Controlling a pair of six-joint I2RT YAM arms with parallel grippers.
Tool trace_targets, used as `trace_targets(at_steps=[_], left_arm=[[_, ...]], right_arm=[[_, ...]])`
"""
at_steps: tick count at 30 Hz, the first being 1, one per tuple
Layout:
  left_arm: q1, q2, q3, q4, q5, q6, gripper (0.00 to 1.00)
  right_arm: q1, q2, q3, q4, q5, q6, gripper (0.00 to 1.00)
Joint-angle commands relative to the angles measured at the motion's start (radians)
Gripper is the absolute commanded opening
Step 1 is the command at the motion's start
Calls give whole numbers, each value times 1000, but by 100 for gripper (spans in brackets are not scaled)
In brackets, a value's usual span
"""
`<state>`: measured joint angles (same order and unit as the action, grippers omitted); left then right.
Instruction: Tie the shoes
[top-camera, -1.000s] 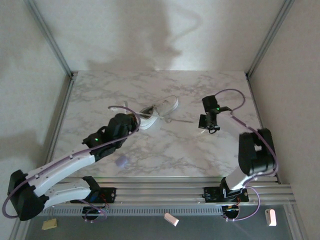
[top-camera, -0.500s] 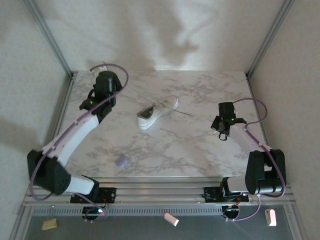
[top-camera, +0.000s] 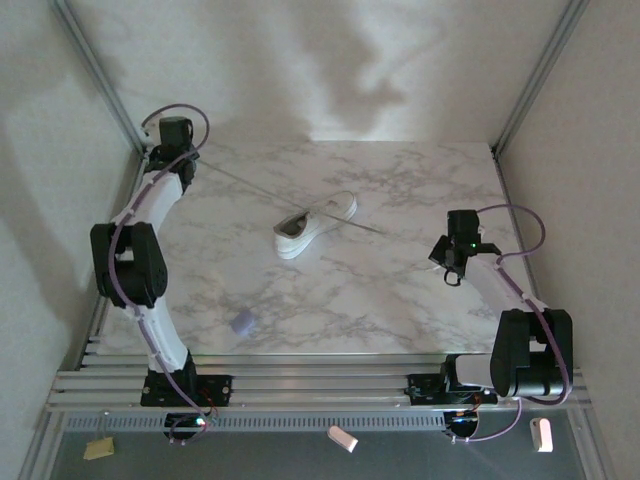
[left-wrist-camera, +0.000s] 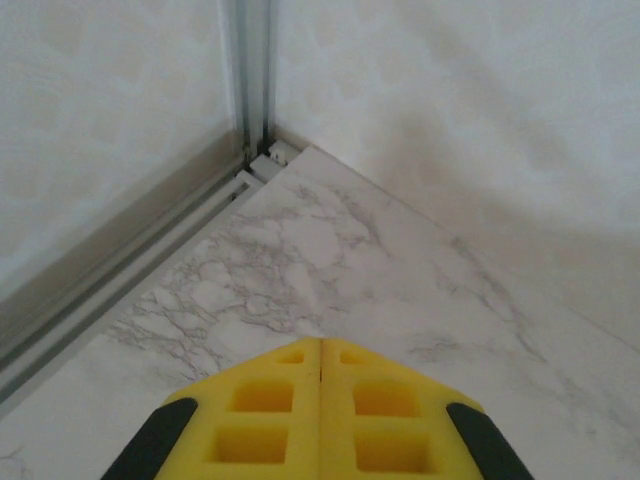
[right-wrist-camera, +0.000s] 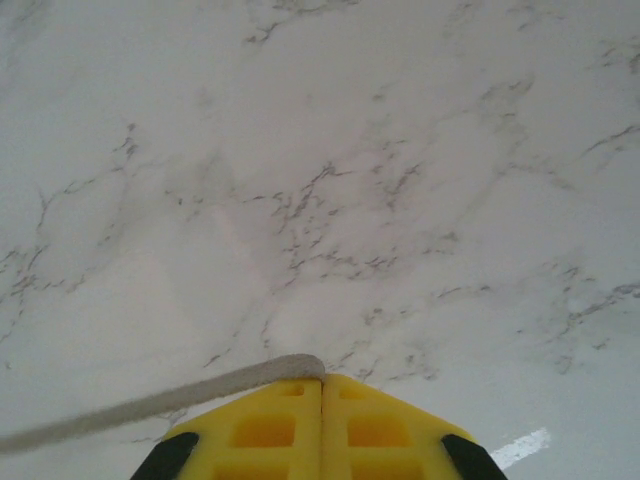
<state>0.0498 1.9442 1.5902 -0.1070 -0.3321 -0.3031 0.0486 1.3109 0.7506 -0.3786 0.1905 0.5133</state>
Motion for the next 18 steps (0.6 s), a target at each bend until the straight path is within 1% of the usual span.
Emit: trace_targets(at_steps=[1,5,12,15,18], left_arm=[[-4,81,62,-40,69,36,0],[13,128,53,-47,71,21,0],[50,158,36,-40,55,16,0],[73,146,25,-45,28,10,0],[90,82,-48,-8,23,-8,0]], right_arm=[[-27,-39,-19,-30,39,4,0],[-70,-63,-37,-34,38,6,0],[-150,-71,-37,-46,19,17,0],[-187,-92,-42,-48,3,21,0],[-197,-116,-48,-49,1,21,0]])
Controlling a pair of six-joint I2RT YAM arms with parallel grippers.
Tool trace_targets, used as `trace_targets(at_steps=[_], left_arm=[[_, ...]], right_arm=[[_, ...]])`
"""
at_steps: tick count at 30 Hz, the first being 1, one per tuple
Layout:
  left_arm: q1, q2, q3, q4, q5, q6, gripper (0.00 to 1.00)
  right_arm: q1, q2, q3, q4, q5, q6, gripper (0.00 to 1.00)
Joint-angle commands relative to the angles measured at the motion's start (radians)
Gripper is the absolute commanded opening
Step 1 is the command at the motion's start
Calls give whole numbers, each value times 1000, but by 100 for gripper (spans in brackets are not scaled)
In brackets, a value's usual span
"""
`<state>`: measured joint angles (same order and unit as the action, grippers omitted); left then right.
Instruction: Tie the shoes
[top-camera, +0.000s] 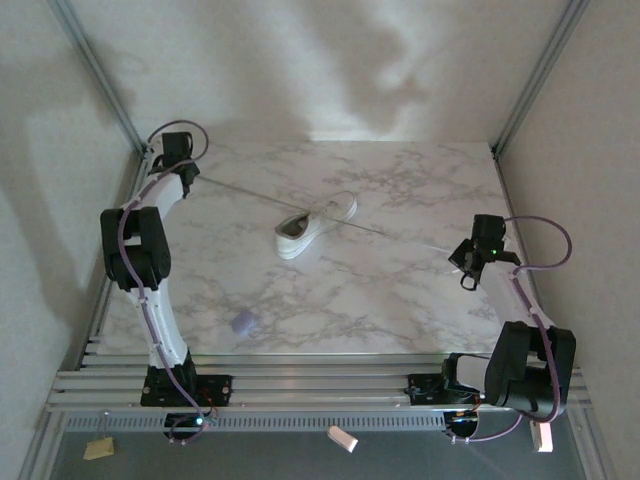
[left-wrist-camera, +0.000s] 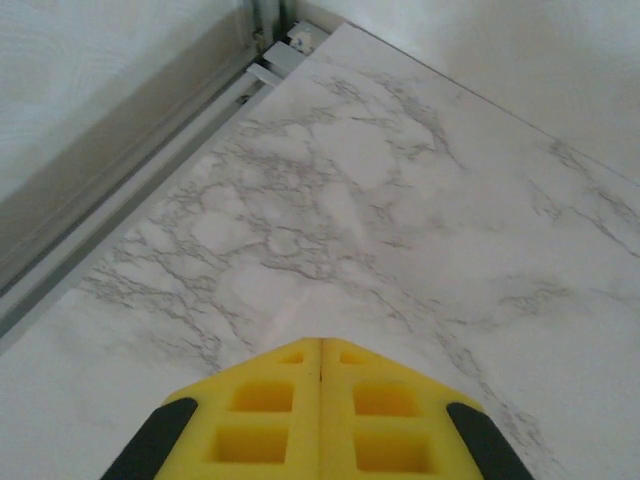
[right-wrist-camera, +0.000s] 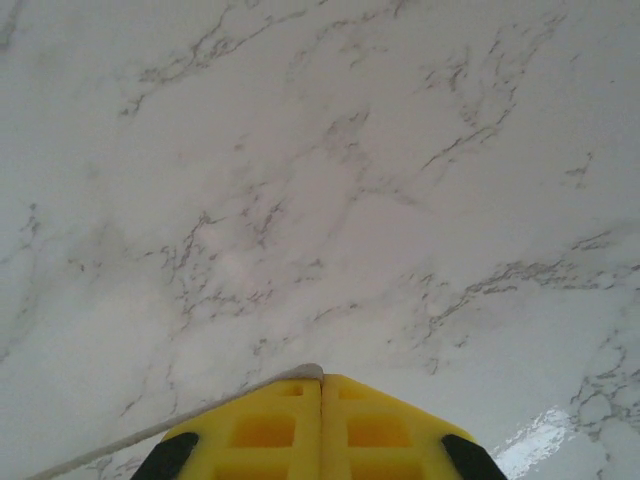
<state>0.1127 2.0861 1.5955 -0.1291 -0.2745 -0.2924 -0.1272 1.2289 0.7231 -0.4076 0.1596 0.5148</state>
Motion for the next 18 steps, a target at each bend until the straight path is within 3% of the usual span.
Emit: trace_targets(at_steps=[1,8,9,11,12,14,16,18], left_arm=[[28,-87,-84,30,-38,-22,0],[29,-271,-277,98,-51,-57,0],[30,-294,-300,112,-23,-64,0],[23,-337,-359,176,142,-52,0],[17,-353,-384,212,230,-41,9],[-9,-371,-427,279,450,-28,36],[-62,-365,-436,266,548,-24,42],[-146,-381,-486,262,512,-28,42]], right_arm=[[-21,-40,-21,-19,33,16,0],[-22,-70,2,-13,5,0,0],[-22,-73,1,0,-25,-12,0],[-20,-69,5,32,-127,-32,0],[-17,-58,10,46,-181,-44,0],[4,-25,31,49,-265,-52,0],[32,-10,41,43,-275,-52,0],[62,-11,41,41,-262,-49,0]])
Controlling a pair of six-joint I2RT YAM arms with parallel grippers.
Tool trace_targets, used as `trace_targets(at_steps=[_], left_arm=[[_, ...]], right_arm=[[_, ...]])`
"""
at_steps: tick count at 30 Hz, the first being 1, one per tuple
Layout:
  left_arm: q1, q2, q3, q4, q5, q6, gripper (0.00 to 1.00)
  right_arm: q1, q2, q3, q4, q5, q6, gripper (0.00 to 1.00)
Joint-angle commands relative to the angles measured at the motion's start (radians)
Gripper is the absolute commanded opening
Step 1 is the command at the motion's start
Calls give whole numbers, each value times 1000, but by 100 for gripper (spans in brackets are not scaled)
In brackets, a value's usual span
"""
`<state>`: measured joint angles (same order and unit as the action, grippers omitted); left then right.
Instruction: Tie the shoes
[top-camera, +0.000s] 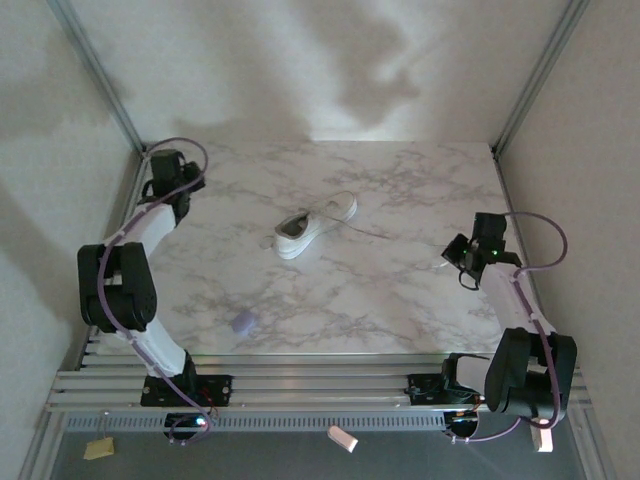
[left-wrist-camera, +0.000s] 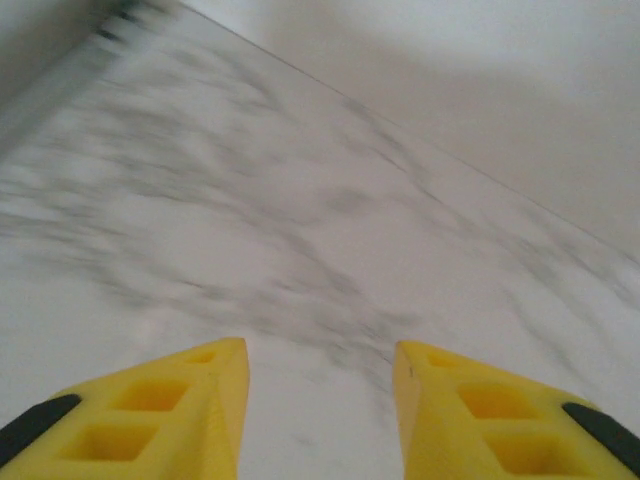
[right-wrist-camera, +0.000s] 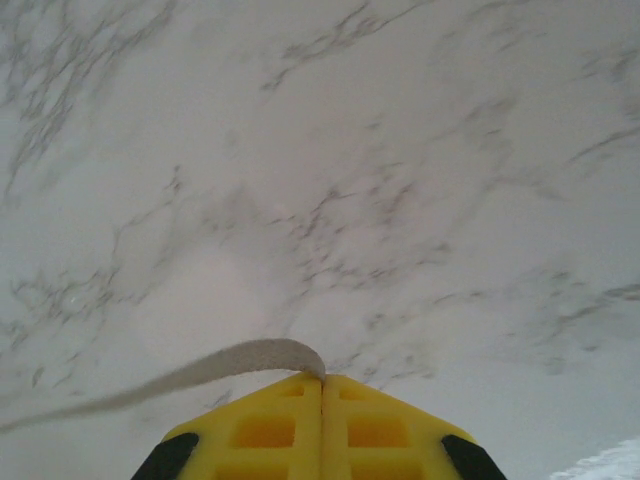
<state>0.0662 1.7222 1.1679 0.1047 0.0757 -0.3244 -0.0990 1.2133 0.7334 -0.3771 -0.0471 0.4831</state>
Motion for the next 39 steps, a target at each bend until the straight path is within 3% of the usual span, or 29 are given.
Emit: trace_targets(at_steps=[1,7,12,18,25,34,39], left_arm=[[-143,-33,-99,35,102,-15,42],[-301,-49,-255,93,21,-113,23],[-401,-23,-280,101,22,-124,23],[-482,-4,-294,159,177,-104,27],[-613,-21,-324,194,211,-120,29],[-624,-173,-408,123,7,-54,32],[-602,-145,-384,9,-125,-19,27]], right_arm=[[48,2,32,9,-49,-17,0],[81,15,47,6,-63,-28,0],[93,-3,48,21,-80,-30,0],[96,-3,61,11,-80,-32,0],[97,-5,55,3,-68,-33,0],[99,1,55,1,-79,-53,0],[118,22,61,6,-93,-53,0]])
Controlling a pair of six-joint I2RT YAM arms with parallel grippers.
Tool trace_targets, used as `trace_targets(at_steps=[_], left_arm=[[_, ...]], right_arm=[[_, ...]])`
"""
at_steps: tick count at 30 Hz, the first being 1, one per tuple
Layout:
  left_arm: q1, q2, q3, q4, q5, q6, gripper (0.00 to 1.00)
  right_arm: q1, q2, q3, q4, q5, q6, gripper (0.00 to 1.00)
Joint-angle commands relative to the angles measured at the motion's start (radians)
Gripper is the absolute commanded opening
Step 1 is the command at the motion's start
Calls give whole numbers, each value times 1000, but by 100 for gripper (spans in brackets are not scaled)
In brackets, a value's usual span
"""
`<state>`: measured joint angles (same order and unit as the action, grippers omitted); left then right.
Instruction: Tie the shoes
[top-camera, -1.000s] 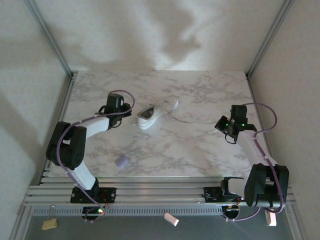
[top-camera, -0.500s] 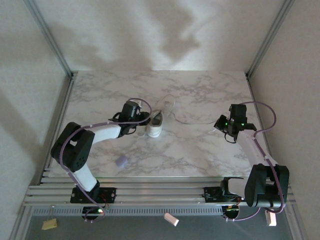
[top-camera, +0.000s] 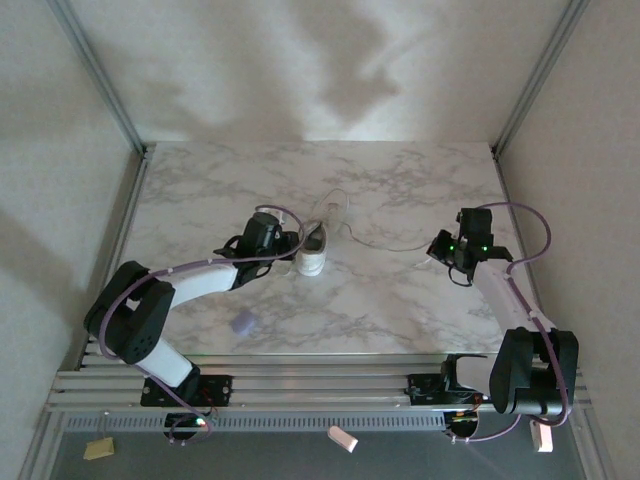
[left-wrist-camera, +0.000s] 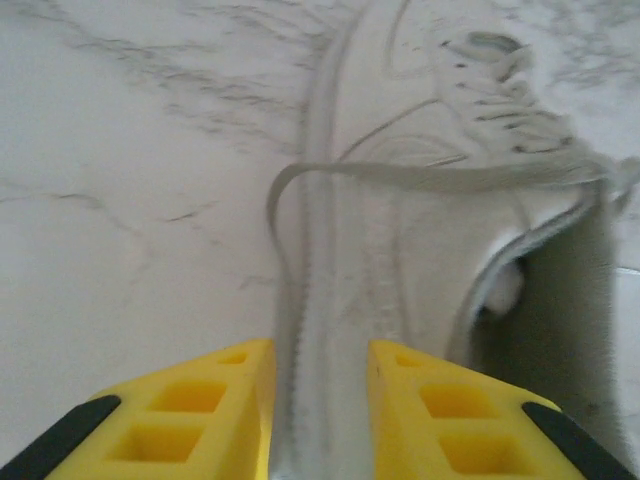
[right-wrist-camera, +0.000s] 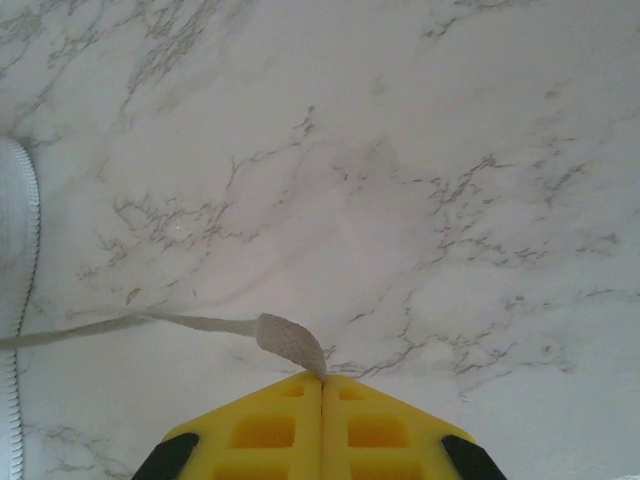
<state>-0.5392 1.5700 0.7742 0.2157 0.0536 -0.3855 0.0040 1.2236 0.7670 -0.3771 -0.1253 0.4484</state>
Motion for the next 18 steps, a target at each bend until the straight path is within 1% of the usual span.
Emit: trace_targets(at_steps=[1,3,5,8,10,13,15,18], left_arm=[[4,12,9,-112,-129,42,26],[4,16,3,-124,-157,41,24],[4,13,-9,-144,-162,36,24],[4,4,-48,-155,-153,17,31],[2,5,-73,-133,-125,13,39],[2,20,-76,-104,-82,10,46],[2,36,-67,-99,-64,12,47],[1,78,-38,-133,-87,23,46]], right_arm=[[21,10,26,6,-14,-19,0],[23,9,24,6,-13,-18,0],[25,8,24,0,-13,-20,0],[27,5,27,-8,-10,-26,0],[27,7,25,-8,-6,-29,0],[26,14,27,-8,-9,-27,0],[28,13,25,-7,-11,-26,0],[28,9,26,-14,-6,-31,0]])
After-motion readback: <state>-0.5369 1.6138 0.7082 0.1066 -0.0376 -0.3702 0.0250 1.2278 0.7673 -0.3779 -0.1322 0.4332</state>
